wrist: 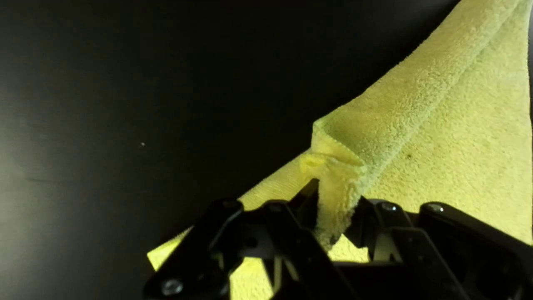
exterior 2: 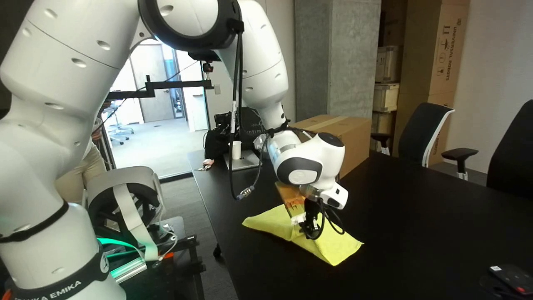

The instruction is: Fold the yellow towel in half from bottom to top

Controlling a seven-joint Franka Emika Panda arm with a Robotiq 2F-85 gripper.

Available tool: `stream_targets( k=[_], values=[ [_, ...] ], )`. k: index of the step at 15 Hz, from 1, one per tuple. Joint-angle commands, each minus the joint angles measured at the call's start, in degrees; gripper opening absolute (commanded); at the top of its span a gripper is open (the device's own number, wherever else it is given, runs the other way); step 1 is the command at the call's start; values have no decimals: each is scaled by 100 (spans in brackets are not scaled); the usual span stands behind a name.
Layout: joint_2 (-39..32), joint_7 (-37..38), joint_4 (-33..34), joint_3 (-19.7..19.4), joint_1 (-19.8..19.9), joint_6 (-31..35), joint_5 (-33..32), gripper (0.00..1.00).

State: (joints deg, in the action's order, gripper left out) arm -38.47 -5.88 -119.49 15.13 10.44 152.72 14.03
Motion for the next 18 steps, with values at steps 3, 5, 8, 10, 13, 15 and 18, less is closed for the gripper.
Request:
stream_targets(
  k=[3,5,8,10,13,15,18],
  values=[
    [-339,65,980,-222,-235,-323,113,3],
    [-484,200,1281,-366,-369,-338,47,3],
    [-716,347,1682,-533,-535,-423,-3,3],
    [-869,469,1973,-642,-629,-538,-18,3],
    [-1016,692,2381,-825,-764,-673,-58,3],
    [-1096,869,2625,-974,-882,-731,-120,3],
    [-1234,1100,2905,-1204,-1078,-846,-293,3]
  ],
)
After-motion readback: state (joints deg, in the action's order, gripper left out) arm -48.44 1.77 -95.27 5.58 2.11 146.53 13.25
